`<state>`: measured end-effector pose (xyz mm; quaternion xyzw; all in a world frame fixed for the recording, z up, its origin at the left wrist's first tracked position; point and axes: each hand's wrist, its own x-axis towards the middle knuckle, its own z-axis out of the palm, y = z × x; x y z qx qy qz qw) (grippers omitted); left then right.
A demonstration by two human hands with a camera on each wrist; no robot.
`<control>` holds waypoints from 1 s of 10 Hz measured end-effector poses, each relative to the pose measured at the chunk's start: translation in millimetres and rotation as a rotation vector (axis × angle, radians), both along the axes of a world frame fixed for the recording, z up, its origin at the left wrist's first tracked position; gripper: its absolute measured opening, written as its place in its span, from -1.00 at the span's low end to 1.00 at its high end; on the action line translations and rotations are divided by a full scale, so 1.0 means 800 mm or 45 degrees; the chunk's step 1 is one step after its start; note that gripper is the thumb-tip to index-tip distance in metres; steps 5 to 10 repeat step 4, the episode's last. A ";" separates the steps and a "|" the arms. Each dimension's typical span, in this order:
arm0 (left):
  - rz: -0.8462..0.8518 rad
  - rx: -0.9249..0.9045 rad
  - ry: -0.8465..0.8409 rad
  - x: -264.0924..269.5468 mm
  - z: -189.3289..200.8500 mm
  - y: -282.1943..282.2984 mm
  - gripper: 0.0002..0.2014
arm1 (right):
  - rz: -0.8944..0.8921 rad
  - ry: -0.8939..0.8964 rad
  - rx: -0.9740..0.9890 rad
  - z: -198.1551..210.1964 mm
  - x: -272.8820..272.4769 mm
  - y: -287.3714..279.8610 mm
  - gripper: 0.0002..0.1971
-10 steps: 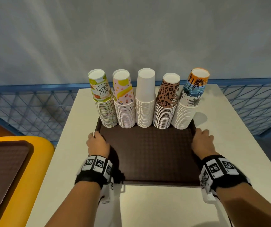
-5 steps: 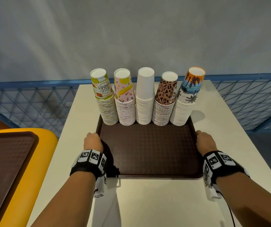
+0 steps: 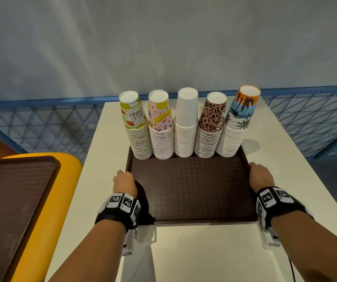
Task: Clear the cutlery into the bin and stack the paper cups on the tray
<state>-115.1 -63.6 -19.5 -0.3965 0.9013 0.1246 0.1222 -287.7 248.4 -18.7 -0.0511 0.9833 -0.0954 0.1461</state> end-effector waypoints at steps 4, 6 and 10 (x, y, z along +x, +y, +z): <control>0.081 -0.055 0.152 0.054 0.028 0.021 -0.33 | 0.078 0.140 -0.225 0.013 0.062 0.038 -0.39; 0.081 -0.055 0.152 0.054 0.028 0.021 -0.33 | 0.078 0.140 -0.225 0.013 0.062 0.038 -0.39; 0.081 -0.055 0.152 0.054 0.028 0.021 -0.33 | 0.078 0.140 -0.225 0.013 0.062 0.038 -0.39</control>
